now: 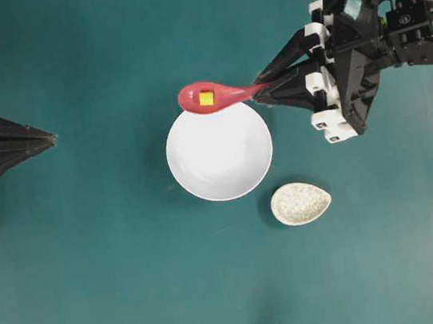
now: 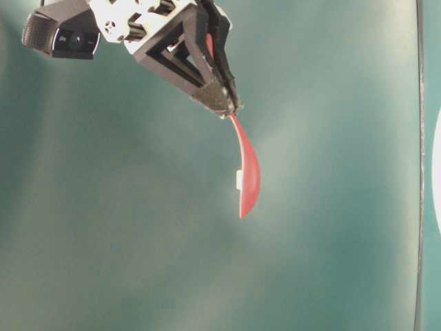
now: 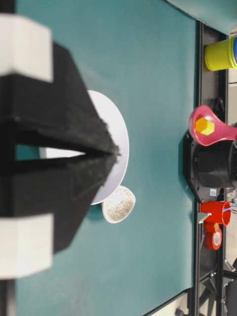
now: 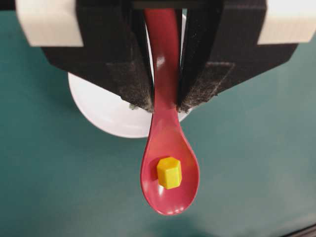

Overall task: Scoop the yellow hexagonal prism block from the bowl with a spoon using the right arm.
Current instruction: 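Raise the spoon with the block up and out of the bowl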

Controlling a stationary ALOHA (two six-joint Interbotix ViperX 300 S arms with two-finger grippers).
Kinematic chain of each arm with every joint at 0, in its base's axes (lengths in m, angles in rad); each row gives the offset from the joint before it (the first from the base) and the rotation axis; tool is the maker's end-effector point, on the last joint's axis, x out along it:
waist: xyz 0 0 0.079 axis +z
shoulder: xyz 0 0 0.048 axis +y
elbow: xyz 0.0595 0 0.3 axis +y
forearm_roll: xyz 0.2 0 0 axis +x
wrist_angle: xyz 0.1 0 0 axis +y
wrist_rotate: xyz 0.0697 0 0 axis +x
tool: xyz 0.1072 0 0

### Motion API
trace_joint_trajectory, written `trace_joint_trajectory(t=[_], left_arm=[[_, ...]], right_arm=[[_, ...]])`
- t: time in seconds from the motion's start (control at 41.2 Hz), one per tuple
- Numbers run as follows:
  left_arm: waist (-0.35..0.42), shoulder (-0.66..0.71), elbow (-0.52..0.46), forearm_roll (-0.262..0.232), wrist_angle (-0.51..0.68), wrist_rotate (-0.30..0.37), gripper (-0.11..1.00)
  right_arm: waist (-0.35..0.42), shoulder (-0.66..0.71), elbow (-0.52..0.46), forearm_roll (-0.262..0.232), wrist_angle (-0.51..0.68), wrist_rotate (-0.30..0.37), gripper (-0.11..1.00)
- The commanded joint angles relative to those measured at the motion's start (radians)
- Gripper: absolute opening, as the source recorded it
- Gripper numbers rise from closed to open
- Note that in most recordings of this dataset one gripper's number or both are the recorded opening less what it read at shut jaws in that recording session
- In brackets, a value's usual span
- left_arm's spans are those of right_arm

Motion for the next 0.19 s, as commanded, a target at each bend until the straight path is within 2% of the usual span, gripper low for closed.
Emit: trace_joint_trajectory(t=[0.0, 0.17], left_arm=[[0.002, 0.012, -0.017, 0.002, -0.003, 0.0, 0.01], [0.002, 0.009, -0.017, 0.002, -0.003, 0.0, 0.01]], right_arm=[[0.0, -0.018, -0.011, 0.0, -0.005, -0.002, 0.23], [0.002, -0.018, -0.011, 0.0, -0.002, -0.006, 0.23]])
